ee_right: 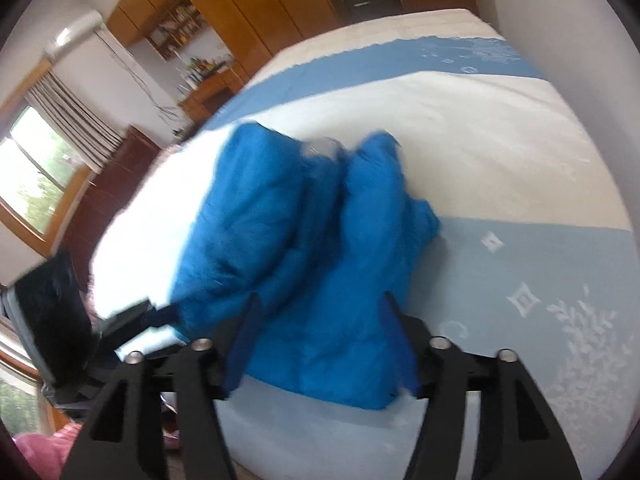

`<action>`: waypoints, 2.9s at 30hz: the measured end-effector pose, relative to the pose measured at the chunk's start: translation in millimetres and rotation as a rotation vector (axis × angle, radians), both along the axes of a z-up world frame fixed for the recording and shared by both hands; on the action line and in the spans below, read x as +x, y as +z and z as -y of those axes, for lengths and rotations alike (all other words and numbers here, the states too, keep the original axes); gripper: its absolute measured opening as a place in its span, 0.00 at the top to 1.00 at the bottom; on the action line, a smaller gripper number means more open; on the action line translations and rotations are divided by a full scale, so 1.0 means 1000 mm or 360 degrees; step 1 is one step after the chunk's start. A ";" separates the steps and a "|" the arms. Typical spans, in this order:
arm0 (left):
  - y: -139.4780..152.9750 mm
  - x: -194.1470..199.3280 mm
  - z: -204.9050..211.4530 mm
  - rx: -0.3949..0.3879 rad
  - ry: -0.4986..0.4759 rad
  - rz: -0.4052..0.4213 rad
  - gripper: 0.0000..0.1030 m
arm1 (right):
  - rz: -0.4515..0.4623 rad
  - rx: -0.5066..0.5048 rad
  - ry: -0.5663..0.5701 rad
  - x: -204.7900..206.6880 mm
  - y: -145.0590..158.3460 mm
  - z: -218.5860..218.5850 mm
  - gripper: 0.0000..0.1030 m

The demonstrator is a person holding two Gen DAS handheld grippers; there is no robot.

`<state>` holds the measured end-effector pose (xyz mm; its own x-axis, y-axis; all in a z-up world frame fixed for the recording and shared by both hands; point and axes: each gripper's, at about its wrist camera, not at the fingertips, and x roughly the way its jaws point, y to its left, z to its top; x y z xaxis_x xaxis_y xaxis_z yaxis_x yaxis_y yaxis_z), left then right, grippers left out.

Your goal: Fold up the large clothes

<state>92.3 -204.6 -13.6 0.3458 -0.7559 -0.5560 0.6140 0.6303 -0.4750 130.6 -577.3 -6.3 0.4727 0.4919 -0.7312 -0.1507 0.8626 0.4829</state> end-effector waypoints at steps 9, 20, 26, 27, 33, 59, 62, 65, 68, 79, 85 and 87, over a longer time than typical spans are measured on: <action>-0.009 0.066 -0.066 0.0401 0.0672 0.0058 0.50 | -0.0245 0.0138 0.0090 0.065 -0.024 -0.024 0.18; -0.041 0.102 -0.068 0.0419 0.0623 -0.0071 0.50 | -0.0368 0.0142 0.0155 0.108 -0.051 -0.060 0.58; -0.028 0.097 -0.081 0.0352 0.0656 -0.0053 0.50 | -0.0113 0.0027 0.0217 0.090 -0.007 -0.074 0.88; -0.025 0.095 -0.079 0.0342 0.0652 -0.0043 0.50 | -0.0074 0.0024 0.0226 0.085 0.001 -0.074 0.89; 0.004 0.070 -0.060 0.0219 0.0540 0.0049 0.50 | 0.0174 0.0039 0.0215 0.047 0.058 -0.051 0.90; -0.081 0.069 0.021 0.0376 0.0192 -0.0040 0.60 | -0.0069 0.0229 -0.0180 0.006 -0.099 0.045 0.81; -0.073 0.069 0.019 0.0349 0.0199 -0.0071 0.60 | -0.0049 0.0166 -0.0171 0.005 -0.080 0.042 0.77; -0.055 0.064 0.010 0.0365 0.0225 -0.0013 0.59 | 0.0049 -0.0048 -0.0207 -0.012 -0.047 0.034 0.69; -0.036 0.054 -0.012 0.0345 0.0292 0.0087 0.57 | 0.0206 -0.0213 -0.0219 -0.033 -0.013 0.024 0.69; -0.048 0.014 -0.011 0.0449 0.0278 0.0052 0.58 | 0.0140 -0.0280 0.0155 -0.048 -0.020 -0.041 0.90; -0.063 0.013 -0.004 0.0490 0.0230 0.0092 0.58 | 0.0006 -0.0201 0.0084 -0.050 -0.065 -0.018 1.00; -0.070 0.011 0.000 0.0515 0.0235 0.0115 0.58 | 0.0018 -0.0215 0.0075 -0.048 -0.072 -0.019 1.00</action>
<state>103.5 -204.7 -83.7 0.4851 -0.4836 -0.7285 0.5300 0.8253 -0.1949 82.1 -558.7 -78.5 0.4599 0.4115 -0.7869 -0.1976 0.9114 0.3611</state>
